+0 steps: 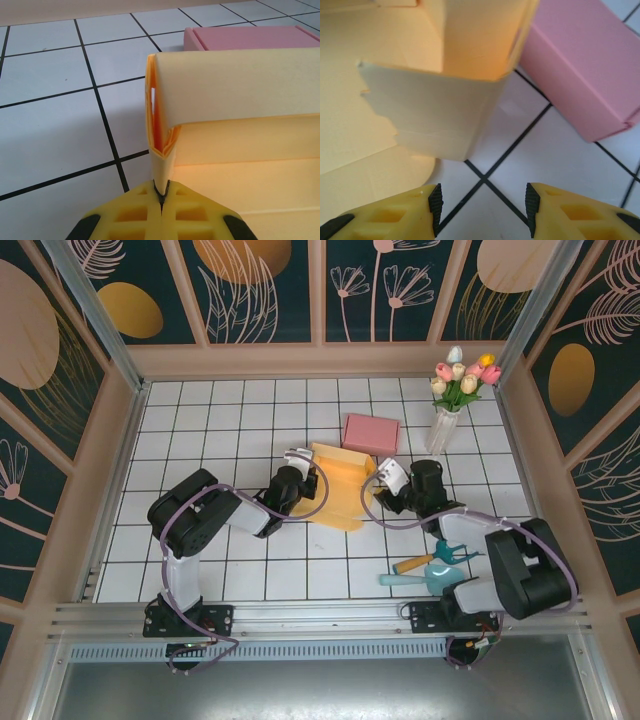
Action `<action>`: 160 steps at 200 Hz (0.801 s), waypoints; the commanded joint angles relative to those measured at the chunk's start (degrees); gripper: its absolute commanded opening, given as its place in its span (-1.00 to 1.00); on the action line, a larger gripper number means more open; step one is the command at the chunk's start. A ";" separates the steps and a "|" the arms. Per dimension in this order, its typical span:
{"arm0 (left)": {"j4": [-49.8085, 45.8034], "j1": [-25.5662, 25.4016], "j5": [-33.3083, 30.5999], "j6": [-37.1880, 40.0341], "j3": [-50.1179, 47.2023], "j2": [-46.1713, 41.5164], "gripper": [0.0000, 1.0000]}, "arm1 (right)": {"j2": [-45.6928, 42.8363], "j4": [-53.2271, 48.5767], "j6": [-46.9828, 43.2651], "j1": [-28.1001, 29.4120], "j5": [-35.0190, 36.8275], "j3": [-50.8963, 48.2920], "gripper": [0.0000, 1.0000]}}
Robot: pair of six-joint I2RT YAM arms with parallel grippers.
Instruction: Fold the paper box
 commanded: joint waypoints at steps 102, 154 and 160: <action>-6.05 -0.39 2.74 0.65 0.10 2.36 -1.00 | 6.03 6.08 -5.81 -0.86 -5.35 4.73 0.01; -6.34 -0.45 3.02 0.83 0.40 2.66 -1.00 | 7.76 4.62 -6.62 -0.42 -7.74 7.41 0.00; -6.43 -0.40 3.02 0.83 0.49 2.65 -1.00 | 7.88 4.55 -6.77 -0.32 -8.04 7.51 0.00</action>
